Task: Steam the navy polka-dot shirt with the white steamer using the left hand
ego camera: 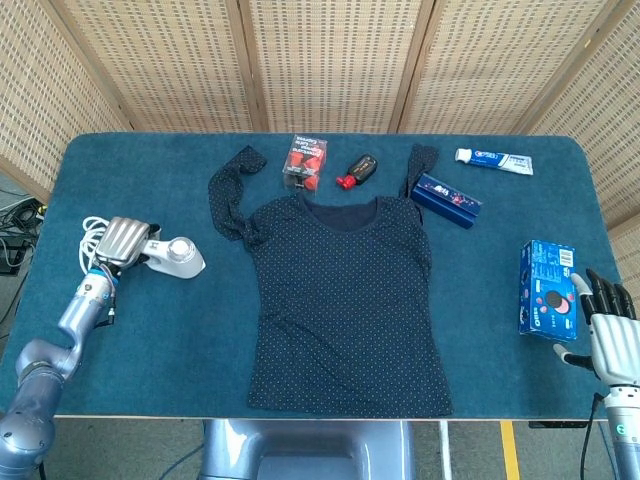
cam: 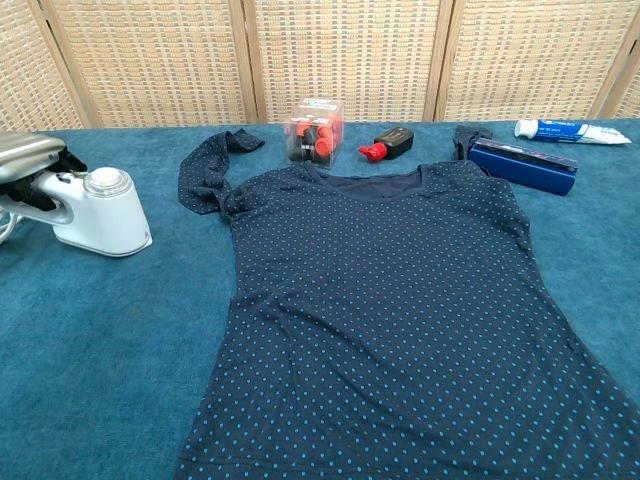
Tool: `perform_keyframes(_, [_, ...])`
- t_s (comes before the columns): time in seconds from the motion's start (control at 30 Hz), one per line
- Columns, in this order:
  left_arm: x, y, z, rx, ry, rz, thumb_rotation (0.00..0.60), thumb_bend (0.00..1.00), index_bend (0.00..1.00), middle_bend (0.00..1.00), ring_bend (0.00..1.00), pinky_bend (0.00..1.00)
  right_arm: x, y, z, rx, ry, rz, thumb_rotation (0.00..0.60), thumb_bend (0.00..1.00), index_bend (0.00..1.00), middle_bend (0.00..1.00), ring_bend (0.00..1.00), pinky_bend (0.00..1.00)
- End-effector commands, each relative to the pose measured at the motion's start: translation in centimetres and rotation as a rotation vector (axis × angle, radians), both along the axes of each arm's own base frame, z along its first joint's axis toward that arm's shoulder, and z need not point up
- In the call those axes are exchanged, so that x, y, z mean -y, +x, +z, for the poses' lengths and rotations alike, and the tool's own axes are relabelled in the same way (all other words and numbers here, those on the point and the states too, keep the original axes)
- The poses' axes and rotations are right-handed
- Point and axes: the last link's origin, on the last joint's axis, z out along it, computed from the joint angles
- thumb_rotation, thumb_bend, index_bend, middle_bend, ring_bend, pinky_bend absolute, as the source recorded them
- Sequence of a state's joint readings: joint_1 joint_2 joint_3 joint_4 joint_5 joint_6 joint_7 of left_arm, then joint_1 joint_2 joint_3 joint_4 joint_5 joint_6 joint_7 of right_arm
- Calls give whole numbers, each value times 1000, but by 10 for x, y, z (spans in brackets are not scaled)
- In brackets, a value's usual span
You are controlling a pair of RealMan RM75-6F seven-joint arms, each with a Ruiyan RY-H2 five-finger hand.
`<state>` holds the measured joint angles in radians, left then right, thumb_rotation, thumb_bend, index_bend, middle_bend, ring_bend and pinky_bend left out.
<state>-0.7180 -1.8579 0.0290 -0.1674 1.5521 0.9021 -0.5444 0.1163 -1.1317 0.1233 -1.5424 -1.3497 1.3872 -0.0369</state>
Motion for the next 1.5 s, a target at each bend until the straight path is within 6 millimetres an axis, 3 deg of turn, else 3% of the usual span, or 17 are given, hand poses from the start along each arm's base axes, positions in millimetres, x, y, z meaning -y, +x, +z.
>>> perform_keyframes(0.03, [3,-2,-3,10,-32,8,600,0,0,0,0,73,-1,1,0,1,0,3,600,0,30,0,0,0])
perform_keyframes(0.27, [19,-16,7,63,-75,26,594,0,0,0,0,0,-3,4,1,5,-6,13,600,0,30,0,0,0])
perform_keyframes(0.47, [31,-19,19,114,-118,32,515,0,0,0,0,0,-4,8,-1,8,2,29,600,0,30,0,0,0])
perform_keyframes(1.2, [52,-6,23,42,-129,17,514,0,0,0,0,0,-9,15,0,18,6,60,600,0,30,0,0,0])
perform_keyframes(1.5, [66,-4,38,11,-105,-29,514,0,0,0,0,0,-10,16,2,24,-1,68,600,0,33,0,0,0])
